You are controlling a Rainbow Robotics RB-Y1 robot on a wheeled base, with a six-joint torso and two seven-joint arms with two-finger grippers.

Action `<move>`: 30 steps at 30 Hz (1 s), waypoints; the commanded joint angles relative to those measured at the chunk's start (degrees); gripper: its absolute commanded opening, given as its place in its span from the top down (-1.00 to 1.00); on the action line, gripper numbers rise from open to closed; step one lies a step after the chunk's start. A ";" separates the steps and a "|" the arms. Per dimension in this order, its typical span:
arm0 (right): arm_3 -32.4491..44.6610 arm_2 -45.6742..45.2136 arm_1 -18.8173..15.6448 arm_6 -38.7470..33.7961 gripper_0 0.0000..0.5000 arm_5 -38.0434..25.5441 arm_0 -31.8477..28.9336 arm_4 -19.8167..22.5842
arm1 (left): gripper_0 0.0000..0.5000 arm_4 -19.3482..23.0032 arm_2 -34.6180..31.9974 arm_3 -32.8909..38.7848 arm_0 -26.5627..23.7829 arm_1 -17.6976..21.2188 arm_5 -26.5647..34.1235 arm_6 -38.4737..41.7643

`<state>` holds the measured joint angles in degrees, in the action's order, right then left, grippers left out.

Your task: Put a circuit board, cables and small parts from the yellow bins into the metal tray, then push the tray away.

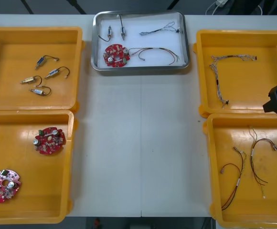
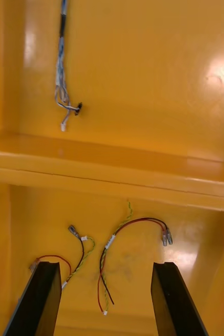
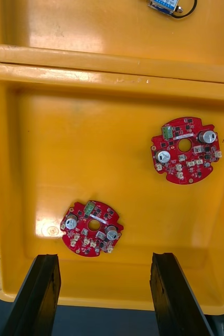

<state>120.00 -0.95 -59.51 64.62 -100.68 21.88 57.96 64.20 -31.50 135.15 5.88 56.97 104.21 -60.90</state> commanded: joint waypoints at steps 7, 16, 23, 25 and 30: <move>-0.56 -5.64 -2.19 -0.82 -1.00 0.48 -5.80 -0.92 | -1.00 0.31 -1.55 1.35 1.07 1.04 -0.41 -0.71; -1.17 -5.64 -1.04 -1.26 -1.00 0.92 -7.82 -2.15 | -1.00 0.31 -1.55 1.35 1.07 1.04 -0.41 -0.71; -1.17 -5.73 -0.96 -0.90 -1.00 2.59 -9.93 -3.55 | -1.00 0.31 -1.55 1.35 1.07 1.04 -0.41 -0.71; -1.08 -5.82 -0.96 -0.82 -1.00 2.86 -10.20 -3.64 | -1.00 0.31 -1.55 1.35 1.07 1.04 -0.41 -0.71; -1.17 -5.73 -0.87 -0.64 -1.00 2.94 -10.46 -3.47 | -1.00 0.31 -1.55 1.35 1.07 1.04 -0.41 -0.71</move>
<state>118.69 -4.79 -59.51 64.63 -98.24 12.26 54.92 64.20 -31.50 135.15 5.88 56.97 104.21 -60.90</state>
